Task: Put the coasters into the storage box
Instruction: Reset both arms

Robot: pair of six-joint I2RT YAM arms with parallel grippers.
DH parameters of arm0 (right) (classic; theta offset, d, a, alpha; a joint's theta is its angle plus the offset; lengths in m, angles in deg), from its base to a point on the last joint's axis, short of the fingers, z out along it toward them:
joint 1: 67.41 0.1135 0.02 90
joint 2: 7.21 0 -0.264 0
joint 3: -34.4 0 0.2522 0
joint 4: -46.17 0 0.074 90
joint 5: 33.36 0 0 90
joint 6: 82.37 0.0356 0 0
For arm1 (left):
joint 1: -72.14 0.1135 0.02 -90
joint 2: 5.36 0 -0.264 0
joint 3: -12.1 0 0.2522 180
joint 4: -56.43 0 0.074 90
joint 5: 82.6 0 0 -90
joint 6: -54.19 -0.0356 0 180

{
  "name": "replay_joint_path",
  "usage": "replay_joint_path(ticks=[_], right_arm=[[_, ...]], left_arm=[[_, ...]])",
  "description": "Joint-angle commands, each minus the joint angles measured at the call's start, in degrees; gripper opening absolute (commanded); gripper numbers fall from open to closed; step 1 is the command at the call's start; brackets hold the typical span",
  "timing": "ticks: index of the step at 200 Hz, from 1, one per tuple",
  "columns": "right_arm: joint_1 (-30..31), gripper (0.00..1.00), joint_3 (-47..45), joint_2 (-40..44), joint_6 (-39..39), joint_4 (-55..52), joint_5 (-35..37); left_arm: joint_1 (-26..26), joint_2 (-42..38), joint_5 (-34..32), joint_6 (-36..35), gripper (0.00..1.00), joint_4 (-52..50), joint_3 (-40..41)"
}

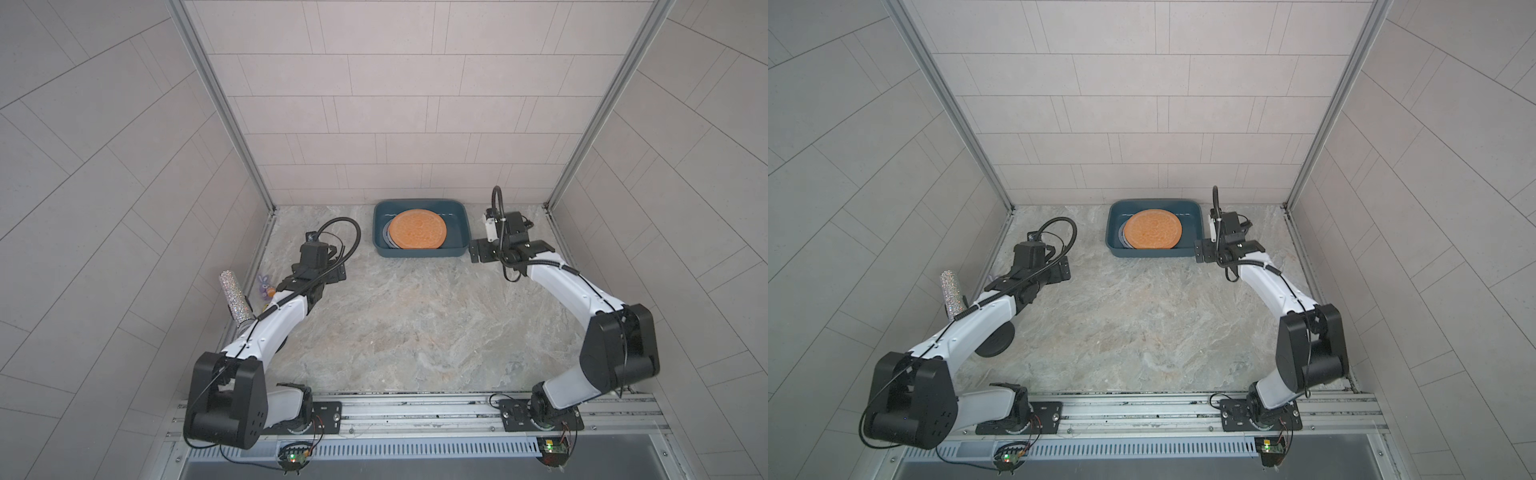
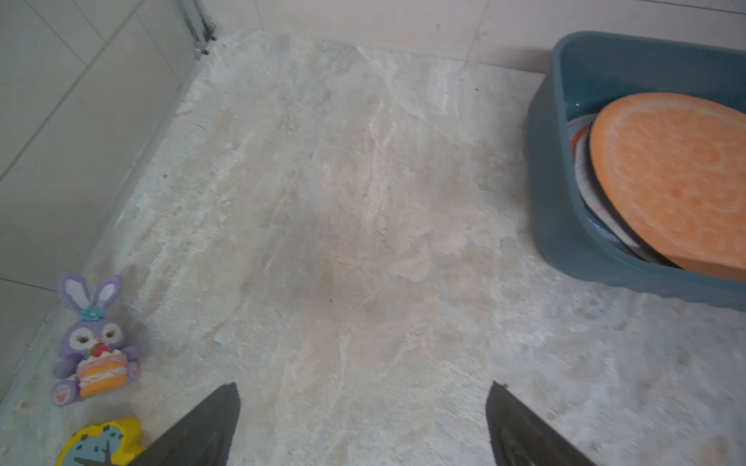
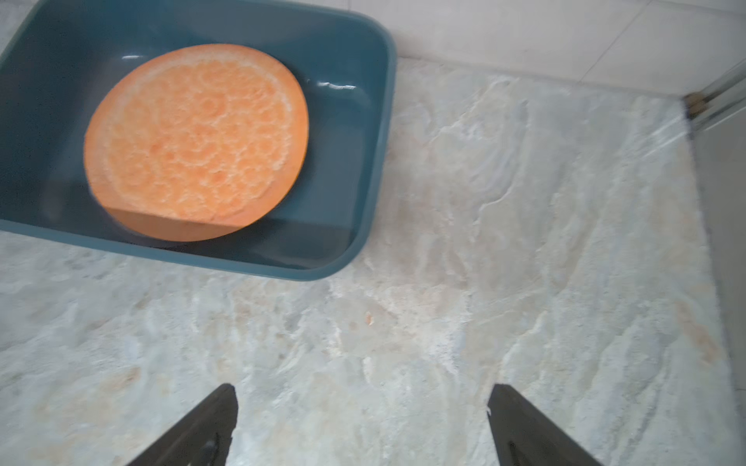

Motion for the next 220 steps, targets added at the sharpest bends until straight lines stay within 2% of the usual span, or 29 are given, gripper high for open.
replay_joint_path(ticks=[1,30,72,123,161,187,220], right_arm=[[-2.6,1.00,-11.0,4.3,-5.9,16.5,5.5],[-5.4,1.00,-23.2,5.5,-7.5,32.7,4.2],[-7.1,1.00,-30.0,0.5,-6.2,44.5,2.0],[-8.0,1.00,-35.5,-2.2,-6.3,57.4,2.1],[-8.0,1.00,-39.6,-2.1,-6.5,64.5,1.9],[-7.7,1.00,-43.1,-4.2,-7.1,73.1,1.5],[-4.7,1.00,-45.3,-4.6,-8.6,77.4,8.6]], left_arm=[[2.4,0.6,-3.1,-3.8,1.00,12.2,2.7],[4.8,3.4,-2.2,-5.5,1.00,21.2,6.4],[5.9,7.2,-1.3,-10.4,1.00,37.0,13.8],[6.2,10.7,2.2,-11.7,1.00,50.5,20.1],[6.1,17.8,3.1,-12.3,1.00,63.9,23.7],[6.1,17.2,2.6,-12.1,1.00,61.9,23.3],[6.2,17.2,0.7,-11.3,1.00,61.0,22.9]])
